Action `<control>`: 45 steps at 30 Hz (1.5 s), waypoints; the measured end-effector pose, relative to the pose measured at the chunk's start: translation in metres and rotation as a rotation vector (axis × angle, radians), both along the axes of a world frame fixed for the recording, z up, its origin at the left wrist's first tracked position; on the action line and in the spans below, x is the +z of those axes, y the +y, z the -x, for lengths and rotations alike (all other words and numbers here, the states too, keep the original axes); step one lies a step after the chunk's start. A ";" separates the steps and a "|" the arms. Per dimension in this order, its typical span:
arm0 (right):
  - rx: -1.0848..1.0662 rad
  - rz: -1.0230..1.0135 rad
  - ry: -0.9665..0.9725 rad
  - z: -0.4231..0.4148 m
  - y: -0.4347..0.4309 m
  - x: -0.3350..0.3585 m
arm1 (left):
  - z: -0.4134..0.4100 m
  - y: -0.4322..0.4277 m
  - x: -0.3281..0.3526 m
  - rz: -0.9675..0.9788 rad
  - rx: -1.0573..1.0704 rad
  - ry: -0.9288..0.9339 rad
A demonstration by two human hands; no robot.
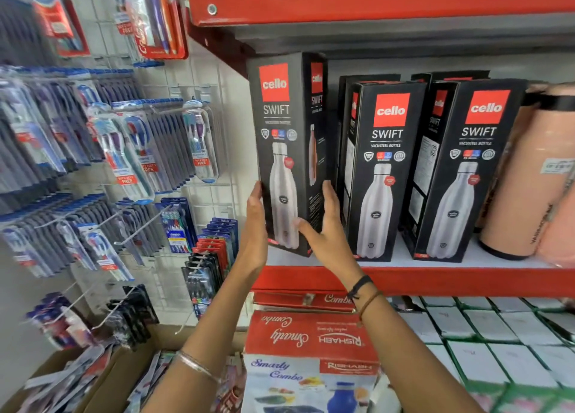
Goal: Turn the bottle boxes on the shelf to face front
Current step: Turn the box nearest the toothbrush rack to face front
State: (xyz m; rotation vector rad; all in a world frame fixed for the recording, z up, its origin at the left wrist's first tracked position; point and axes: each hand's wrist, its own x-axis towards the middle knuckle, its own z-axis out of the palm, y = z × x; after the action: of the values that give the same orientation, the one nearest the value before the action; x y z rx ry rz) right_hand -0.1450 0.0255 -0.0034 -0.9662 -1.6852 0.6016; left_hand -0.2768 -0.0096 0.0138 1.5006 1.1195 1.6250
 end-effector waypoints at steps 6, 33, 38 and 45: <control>-0.027 0.018 0.027 -0.005 0.008 -0.012 | -0.005 -0.005 -0.009 -0.006 -0.060 0.022; 0.104 0.265 0.382 -0.027 -0.042 -0.029 | -0.009 -0.047 -0.026 0.005 -0.057 0.090; 0.122 0.297 0.380 -0.026 -0.048 -0.026 | -0.011 -0.046 -0.030 0.030 0.010 0.073; -0.075 0.074 0.444 -0.054 -0.054 -0.037 | -0.044 -0.057 -0.031 -0.275 0.233 0.145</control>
State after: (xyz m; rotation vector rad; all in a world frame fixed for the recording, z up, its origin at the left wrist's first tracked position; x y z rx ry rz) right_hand -0.0909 -0.0281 -0.0400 -0.8678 -1.2352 0.7694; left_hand -0.2325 -0.0669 -0.0168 1.7385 1.2260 1.9180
